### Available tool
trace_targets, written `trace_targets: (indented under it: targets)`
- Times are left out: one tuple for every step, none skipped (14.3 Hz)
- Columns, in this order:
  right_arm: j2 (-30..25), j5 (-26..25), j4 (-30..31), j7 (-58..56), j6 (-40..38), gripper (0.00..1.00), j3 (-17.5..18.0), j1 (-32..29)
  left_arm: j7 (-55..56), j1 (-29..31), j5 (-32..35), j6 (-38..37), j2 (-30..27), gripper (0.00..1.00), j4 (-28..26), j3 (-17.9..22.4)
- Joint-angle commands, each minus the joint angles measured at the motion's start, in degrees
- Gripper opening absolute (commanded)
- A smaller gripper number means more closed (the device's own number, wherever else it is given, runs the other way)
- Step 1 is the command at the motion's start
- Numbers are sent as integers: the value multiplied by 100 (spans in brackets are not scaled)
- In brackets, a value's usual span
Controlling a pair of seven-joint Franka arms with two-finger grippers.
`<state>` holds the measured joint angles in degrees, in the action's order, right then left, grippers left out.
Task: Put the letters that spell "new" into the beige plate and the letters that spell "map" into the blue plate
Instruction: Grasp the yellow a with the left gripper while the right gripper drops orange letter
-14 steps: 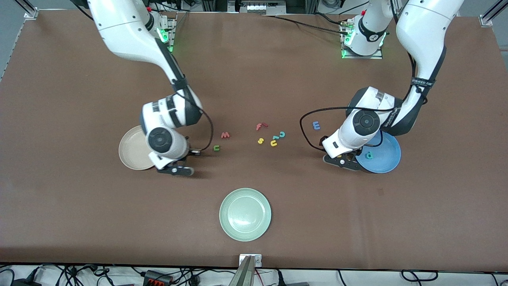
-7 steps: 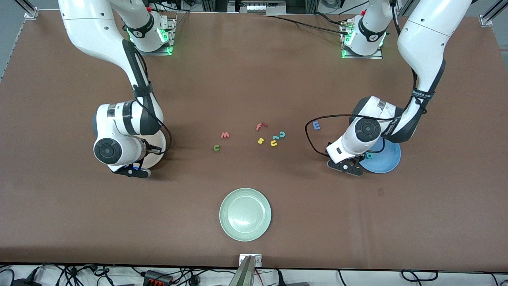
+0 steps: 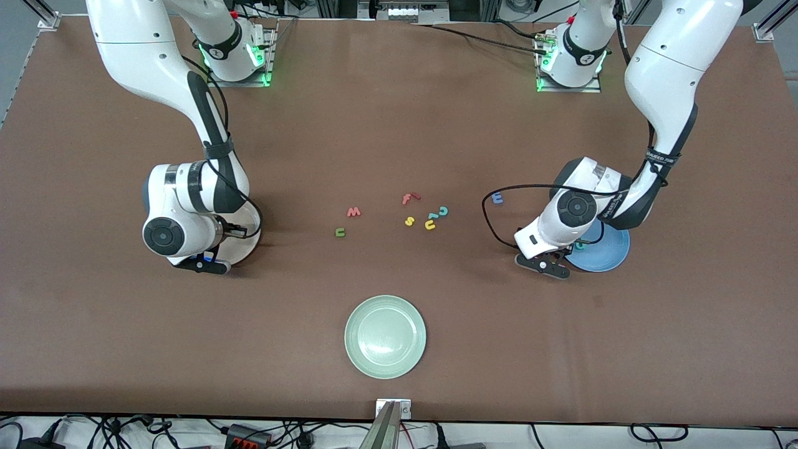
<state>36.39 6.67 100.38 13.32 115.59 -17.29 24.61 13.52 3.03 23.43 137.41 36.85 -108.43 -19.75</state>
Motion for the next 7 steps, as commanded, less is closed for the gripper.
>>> trace_targets:
  targets:
    - [-193,80,-193,-5,7,100,103,131,63,102,171,58,-11,21,-47,-37]
    - [-185,80,-264,-31,77,100,103,288,63,137,179,32,-38,13,-47,-46]
    - [-167,132,-387,-13,199,100,112,464,81,146,171,-3,-90,11,-38,-55]
    - [-159,255,-458,-22,340,100,112,657,81,146,170,-151,-169,10,-30,-90]
    - [-150,447,-502,-22,515,100,103,859,81,137,170,-492,-292,10,31,-133]
    - [-141,623,-511,-31,691,100,112,1009,98,137,162,-818,-467,10,58,-221]
    - [-106,677,-511,-22,771,100,112,1132,99,146,153,-1065,-625,10,93,-265]
